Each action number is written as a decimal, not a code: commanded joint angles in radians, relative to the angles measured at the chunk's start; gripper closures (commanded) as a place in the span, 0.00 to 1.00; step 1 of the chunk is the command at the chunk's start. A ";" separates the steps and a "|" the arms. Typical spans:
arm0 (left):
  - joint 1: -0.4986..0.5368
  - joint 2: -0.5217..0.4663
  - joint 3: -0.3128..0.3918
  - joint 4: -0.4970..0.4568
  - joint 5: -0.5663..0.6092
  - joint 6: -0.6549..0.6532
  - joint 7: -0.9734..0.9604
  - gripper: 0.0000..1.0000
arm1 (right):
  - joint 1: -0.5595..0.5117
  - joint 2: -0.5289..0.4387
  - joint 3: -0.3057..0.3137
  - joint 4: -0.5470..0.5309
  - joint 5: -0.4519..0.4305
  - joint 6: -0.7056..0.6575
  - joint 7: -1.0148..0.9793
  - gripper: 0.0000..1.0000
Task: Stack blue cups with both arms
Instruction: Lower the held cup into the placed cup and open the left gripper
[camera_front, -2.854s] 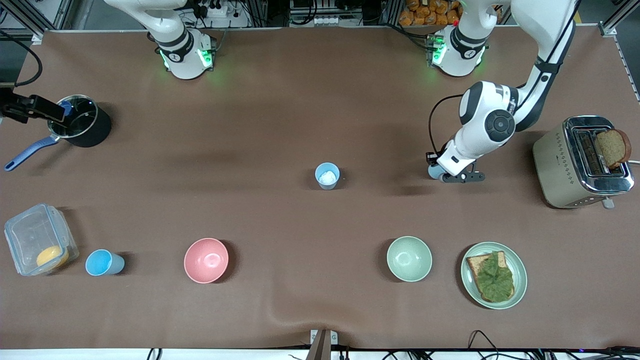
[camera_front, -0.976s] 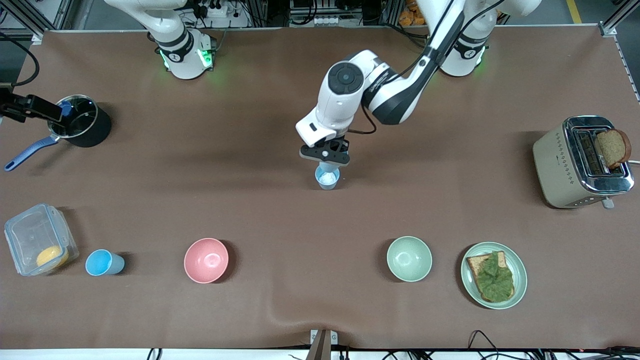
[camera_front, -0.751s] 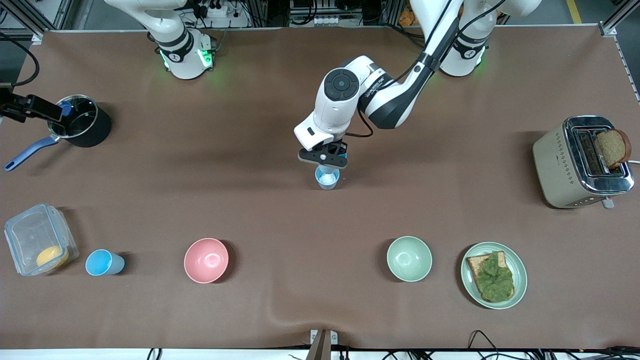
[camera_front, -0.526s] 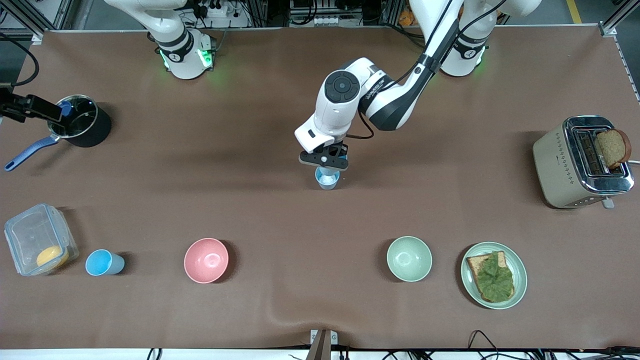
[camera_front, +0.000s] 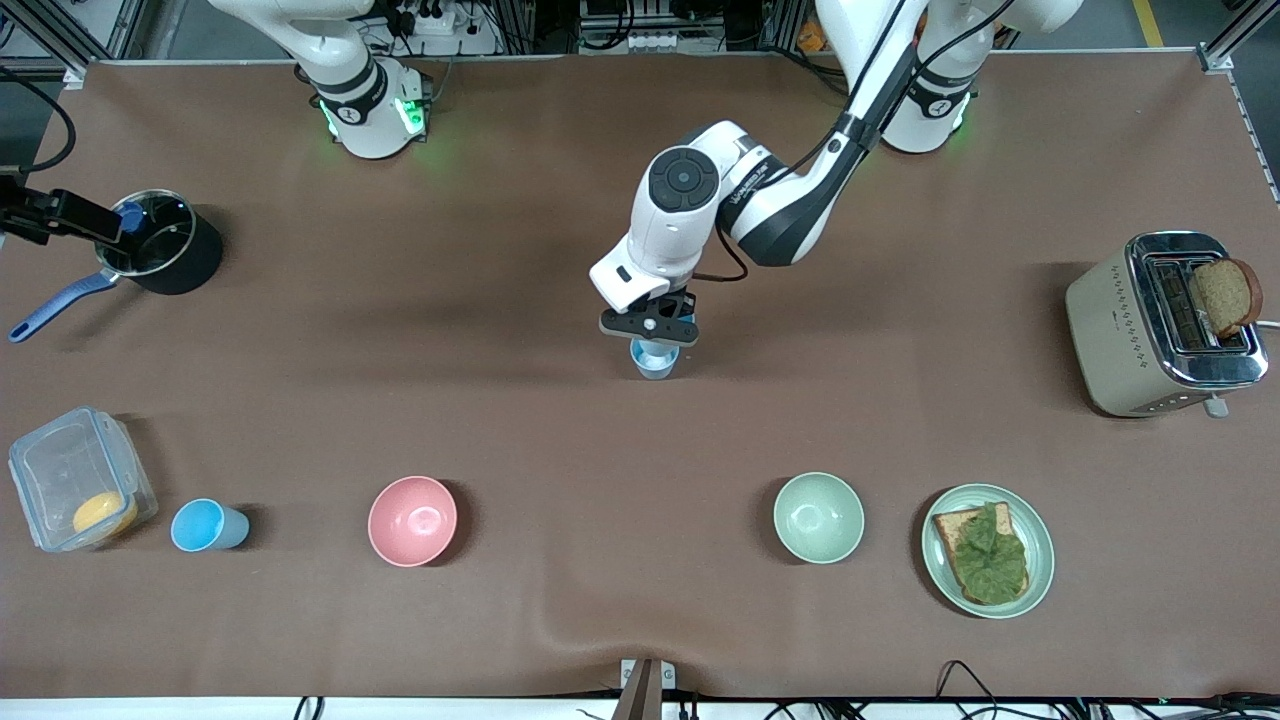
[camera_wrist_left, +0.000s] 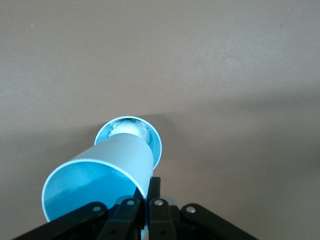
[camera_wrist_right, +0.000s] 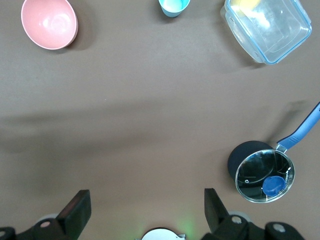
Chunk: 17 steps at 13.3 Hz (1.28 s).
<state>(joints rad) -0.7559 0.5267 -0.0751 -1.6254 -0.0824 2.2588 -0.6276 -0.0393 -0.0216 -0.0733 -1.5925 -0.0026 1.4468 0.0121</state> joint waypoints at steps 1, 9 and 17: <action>-0.016 0.021 0.012 0.029 0.023 -0.007 -0.034 1.00 | -0.024 -0.006 0.018 -0.006 -0.011 -0.003 -0.014 0.00; -0.016 0.035 0.012 0.048 0.026 -0.004 -0.052 0.65 | -0.025 -0.006 0.017 -0.006 -0.010 -0.008 -0.014 0.00; 0.246 -0.238 -0.012 -0.180 0.061 -0.021 0.132 0.00 | -0.024 -0.006 0.018 -0.006 -0.010 -0.008 -0.014 0.00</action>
<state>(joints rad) -0.6158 0.4578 -0.0600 -1.6461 -0.0390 2.2516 -0.5720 -0.0398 -0.0214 -0.0731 -1.5926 -0.0026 1.4423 0.0112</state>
